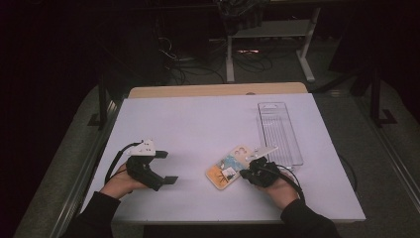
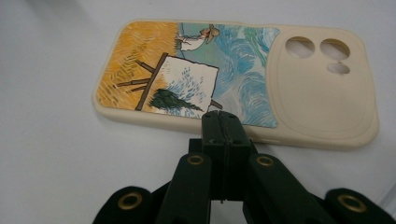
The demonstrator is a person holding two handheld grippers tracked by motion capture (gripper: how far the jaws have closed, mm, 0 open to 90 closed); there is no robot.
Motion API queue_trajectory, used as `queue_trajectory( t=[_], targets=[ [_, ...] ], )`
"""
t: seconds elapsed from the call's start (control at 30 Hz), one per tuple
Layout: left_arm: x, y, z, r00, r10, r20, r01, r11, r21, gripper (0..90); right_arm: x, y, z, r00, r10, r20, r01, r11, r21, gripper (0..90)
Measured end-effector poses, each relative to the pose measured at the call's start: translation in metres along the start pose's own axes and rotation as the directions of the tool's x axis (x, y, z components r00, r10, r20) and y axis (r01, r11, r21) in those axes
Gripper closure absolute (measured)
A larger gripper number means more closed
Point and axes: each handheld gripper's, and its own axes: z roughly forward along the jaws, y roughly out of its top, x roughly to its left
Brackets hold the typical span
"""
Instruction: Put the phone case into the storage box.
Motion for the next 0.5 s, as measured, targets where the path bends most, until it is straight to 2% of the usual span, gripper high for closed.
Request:
queue_trajectory(
  t=[0.2,0.5],
  targets=[
    [-0.0011,0.0003,0.0,1.0,0.003,-0.001,-0.003,1.0,0.005,0.0,-0.0011,0.0015,0.0048,0.9999,-0.004,0.017,0.004,1.0,0.009,88.9],
    [-0.0008,0.0003,0.0002,1.0,0.002,-0.001,-0.002,1.0,0.008,0.0,-0.0023,0.0059,0.0089,0.9998,-0.008,0.017,0.008,1.0,0.002,88.9]
  ],
)
